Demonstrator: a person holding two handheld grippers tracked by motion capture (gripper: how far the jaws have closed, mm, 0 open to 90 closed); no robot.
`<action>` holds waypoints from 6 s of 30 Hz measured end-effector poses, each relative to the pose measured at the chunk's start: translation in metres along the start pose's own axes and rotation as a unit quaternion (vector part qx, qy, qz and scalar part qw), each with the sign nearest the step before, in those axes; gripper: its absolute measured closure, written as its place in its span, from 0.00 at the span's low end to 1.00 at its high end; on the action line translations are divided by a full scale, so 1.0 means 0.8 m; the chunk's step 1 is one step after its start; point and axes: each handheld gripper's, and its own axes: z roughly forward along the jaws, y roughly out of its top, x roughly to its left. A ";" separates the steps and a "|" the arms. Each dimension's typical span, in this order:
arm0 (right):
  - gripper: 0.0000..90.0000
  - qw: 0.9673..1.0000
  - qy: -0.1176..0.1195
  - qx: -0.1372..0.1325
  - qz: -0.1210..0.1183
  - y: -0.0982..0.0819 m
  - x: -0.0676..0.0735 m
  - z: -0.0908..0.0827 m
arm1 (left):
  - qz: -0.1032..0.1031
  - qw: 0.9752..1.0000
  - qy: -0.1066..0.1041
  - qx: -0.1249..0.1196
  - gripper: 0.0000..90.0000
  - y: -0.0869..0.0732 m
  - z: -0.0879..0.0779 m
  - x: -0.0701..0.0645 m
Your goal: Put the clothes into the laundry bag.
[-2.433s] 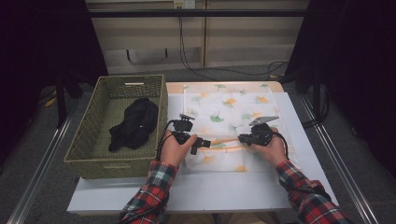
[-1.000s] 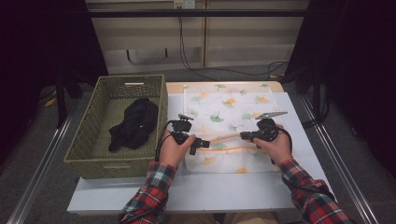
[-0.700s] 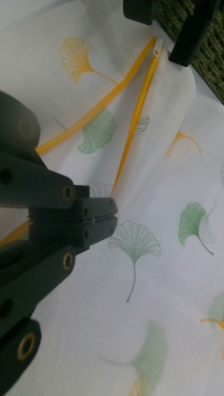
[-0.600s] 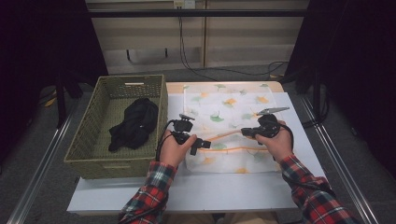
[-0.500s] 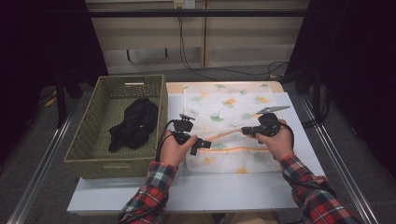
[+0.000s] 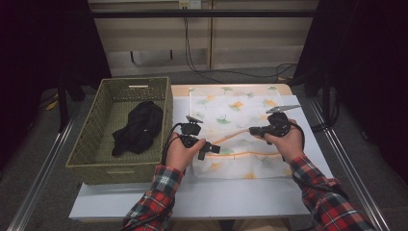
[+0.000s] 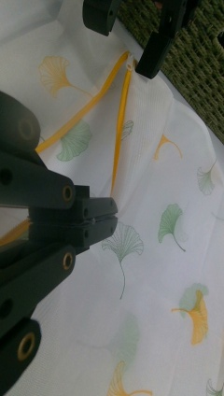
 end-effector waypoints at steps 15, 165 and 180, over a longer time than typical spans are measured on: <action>1.00 1.000 -0.011 -0.007 -0.008 0.019 -0.001 -0.010 | 0.026 1.000 0.011 -0.007 0.03 0.002 -0.009 0.001; 1.00 0.999 -0.007 -0.033 -0.016 0.061 -0.001 -0.027 | 0.059 0.995 0.077 -0.002 0.03 0.080 -0.139 0.039; 1.00 0.999 -0.007 -0.028 -0.016 0.060 0.002 -0.026 | 0.038 0.994 0.103 -0.009 0.03 0.069 -0.170 0.065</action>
